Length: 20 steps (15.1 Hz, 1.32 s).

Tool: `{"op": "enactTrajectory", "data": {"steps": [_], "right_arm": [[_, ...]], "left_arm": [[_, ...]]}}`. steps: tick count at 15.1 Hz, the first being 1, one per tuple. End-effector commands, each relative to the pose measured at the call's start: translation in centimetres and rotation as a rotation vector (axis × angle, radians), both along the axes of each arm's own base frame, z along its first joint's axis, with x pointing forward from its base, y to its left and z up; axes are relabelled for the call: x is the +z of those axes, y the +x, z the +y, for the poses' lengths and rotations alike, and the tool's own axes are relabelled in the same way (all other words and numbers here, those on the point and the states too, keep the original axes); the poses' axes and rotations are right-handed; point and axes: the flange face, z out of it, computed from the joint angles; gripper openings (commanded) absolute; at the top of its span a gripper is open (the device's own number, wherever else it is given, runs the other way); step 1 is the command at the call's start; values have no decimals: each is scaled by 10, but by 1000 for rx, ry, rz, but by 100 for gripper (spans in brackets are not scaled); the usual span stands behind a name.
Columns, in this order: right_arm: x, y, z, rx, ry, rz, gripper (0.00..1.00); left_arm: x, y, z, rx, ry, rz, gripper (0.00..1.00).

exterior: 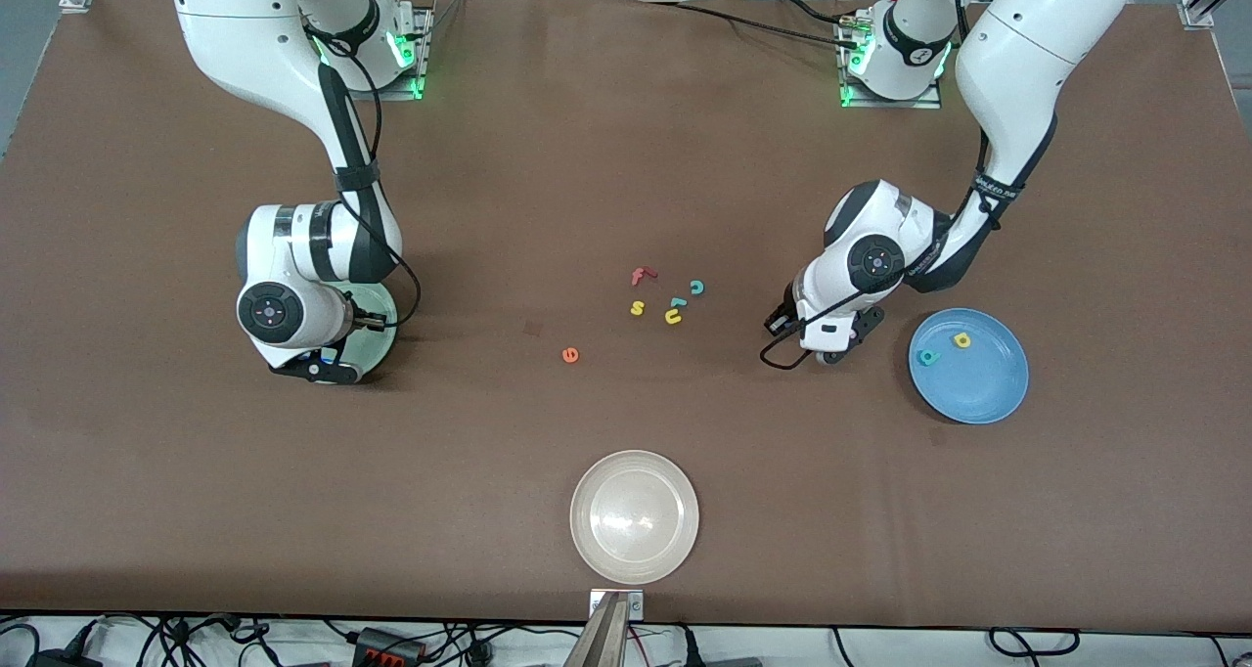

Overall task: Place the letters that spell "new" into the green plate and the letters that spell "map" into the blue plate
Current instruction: 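Drop the blue E on the blue plate while the right gripper grasps orange e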

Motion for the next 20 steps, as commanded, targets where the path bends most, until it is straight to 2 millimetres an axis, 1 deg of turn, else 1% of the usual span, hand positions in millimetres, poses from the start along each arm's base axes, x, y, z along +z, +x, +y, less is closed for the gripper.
{"op": "enactTrajectory", "data": {"steps": [1, 2, 3, 4, 5, 6, 7, 8, 9, 10, 12, 13, 14, 15, 16, 17, 18, 19, 20], "right_arm": [[8, 0, 3, 8, 22, -10, 100], [20, 1, 8, 7, 31, -15, 100], [34, 1, 14, 5, 41, -20, 100], [49, 5, 20, 11, 54, -37, 100], [59, 11, 25, 19, 63, -56, 100], [73, 21, 34, 48, 78, -85, 100], [79, 25, 52, 71, 93, -103, 100], [85, 25, 80, 101, 116, -121, 100], [84, 25, 105, 134, 130, -132, 100], [87, 28, 126, 161, 138, -156, 100], [90, 36, 145, 167, 176, -191, 100], [88, 33, 160, 159, 211, -192, 100], [84, 26, 185, 173, 236, -195, 100], [80, 20, 207, 202, 243, -206, 100], [77, 16, 226, 221, 244, -221, 100], [76, 18, 238, 197, 247, -244, 100], [70, 18, 248, 178, 246, -258, 100], [66, 19, 266, 202, 251, -276, 100], [57, 18, 279, 218, 248, -276, 100]], "left_arm": [[14, 4, 7, -21, 4, -19, 6], [23, 6, 8, -50, 13, -21, 6], [35, 12, 12, -83, 29, -4, 6], [46, 16, 16, -144, 50, 29, 7], [58, 24, 21, -233, 72, 57, 7], [74, 34, 31, -321, 104, 88, 7], [84, 42, 42, -375, 127, 104, 7], [92, 52, 60, -455, 152, 113, 7], [96, 58, 76, -534, 155, 113, 7], [96, 65, 101, -597, 148, 112, 7], [93, 75, 148, -742, 119, 111, 7], [90, 80, 167, -801, 105, 102, 7], [87, 86, 189, -857, 91, 86, 7], [79, 91, 213, -907, 66, 77, 7], [68, 93, 230, -939, 43, 72, 7], [60, 97, 246, -953, 26, 45, 8], [50, 99, 255, -967, 8, 30, 8], [45, 99, 260, -973, 1, 20, 9], [45, 100, 260, -979, 0, 16, 13]]}}
